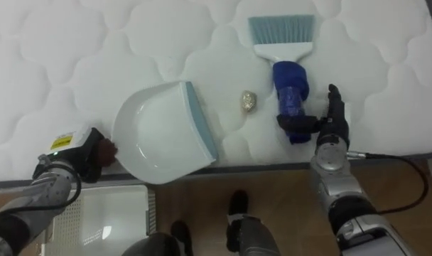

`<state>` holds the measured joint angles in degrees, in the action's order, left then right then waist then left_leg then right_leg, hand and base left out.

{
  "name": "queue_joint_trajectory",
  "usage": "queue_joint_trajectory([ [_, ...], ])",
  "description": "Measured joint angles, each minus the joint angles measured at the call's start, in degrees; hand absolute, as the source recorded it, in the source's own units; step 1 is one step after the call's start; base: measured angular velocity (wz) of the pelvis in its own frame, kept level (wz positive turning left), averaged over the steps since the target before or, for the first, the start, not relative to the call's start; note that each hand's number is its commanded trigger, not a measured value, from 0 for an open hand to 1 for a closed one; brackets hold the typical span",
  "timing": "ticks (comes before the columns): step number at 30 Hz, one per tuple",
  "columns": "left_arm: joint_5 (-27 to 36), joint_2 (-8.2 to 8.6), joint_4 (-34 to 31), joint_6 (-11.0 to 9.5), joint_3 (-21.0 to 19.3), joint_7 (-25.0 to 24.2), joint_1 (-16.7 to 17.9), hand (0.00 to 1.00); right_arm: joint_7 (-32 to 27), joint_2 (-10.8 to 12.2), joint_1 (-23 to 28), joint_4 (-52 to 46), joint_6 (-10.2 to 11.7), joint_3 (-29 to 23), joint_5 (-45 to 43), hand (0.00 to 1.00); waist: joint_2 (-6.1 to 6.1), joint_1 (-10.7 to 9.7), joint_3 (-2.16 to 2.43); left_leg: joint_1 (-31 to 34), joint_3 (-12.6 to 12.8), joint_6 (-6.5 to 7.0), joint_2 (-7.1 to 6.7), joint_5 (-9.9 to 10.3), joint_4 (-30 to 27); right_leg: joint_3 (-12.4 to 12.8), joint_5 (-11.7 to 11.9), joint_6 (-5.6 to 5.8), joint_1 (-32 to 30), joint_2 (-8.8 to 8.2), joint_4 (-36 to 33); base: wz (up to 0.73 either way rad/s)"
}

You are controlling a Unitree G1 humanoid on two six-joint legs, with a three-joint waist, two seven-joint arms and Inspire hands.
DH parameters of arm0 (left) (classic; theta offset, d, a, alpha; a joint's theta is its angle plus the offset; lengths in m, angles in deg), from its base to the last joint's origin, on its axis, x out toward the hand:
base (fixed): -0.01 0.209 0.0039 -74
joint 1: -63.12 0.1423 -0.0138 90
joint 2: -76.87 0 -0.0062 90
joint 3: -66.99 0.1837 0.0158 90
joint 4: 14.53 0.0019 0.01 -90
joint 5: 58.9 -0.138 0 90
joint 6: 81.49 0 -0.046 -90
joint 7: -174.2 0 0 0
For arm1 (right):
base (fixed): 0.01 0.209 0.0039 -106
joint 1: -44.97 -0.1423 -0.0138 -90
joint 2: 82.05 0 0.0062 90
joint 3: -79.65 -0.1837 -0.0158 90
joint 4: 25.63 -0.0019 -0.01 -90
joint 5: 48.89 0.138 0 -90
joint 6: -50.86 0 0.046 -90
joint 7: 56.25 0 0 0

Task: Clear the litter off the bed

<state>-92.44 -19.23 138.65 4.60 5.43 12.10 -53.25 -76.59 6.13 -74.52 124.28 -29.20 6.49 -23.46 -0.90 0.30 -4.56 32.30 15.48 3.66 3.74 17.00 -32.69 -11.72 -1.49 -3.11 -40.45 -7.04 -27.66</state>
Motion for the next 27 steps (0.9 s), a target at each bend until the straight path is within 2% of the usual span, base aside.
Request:
queue_joint_trajectory([
  [8, 0.03, 0.11, -0.04, -0.14, 0.13, -0.1, -0.32, 1.0, 3.75, -0.53, -1.22, 2.72, 0.11, 0.2, 1.3, 0.0, 0.53, 0.08, -0.34, 0.22, -0.44, -0.05, -0.05, 0.03, -0.25, -0.37, -0.01, -0.02, -0.02, -0.05, -0.34, 0.02],
  [16, 0.01, 0.12, 0.01, -0.12, 0.13, -0.1, -0.67, 1.0, 4.62, -0.77, -1.58, 2.72, -0.03, 0.11, 1.04, 0.0, 0.57, 0.19, -0.37, 0.49, -0.3, -0.08, 0.18, 0.06, -0.55, -0.39, 0.06, -0.13, -0.27, -0.09, -0.35, 0.0],
  [23, -0.6, 0.24, -0.51, 0.02, -0.08, 0.29, -0.86, 1.0, 1.5, -0.43, -2.21, 2.43, -0.67, -0.03, -2.76, 0.0, 0.57, 1.01, -0.37, 1.15, 0.0, -0.1, 0.42, 0.07, -0.75, -0.23, 0.24, -0.35, -0.96, 0.17, -0.21, 0.0],
  [27, -1.18, 0.24, -0.91, -0.01, -0.06, 0.33, -1.04, 1.0, -1.1, -0.19, -3.19, 2.35, -1.25, -0.11, -3.74, 0.0, 0.55, 1.4, -0.36, 1.49, 0.3, -0.06, 0.11, 0.04, -0.74, 0.26, 0.25, -0.31, -1.78, -0.13, -0.84, 0.0],
])
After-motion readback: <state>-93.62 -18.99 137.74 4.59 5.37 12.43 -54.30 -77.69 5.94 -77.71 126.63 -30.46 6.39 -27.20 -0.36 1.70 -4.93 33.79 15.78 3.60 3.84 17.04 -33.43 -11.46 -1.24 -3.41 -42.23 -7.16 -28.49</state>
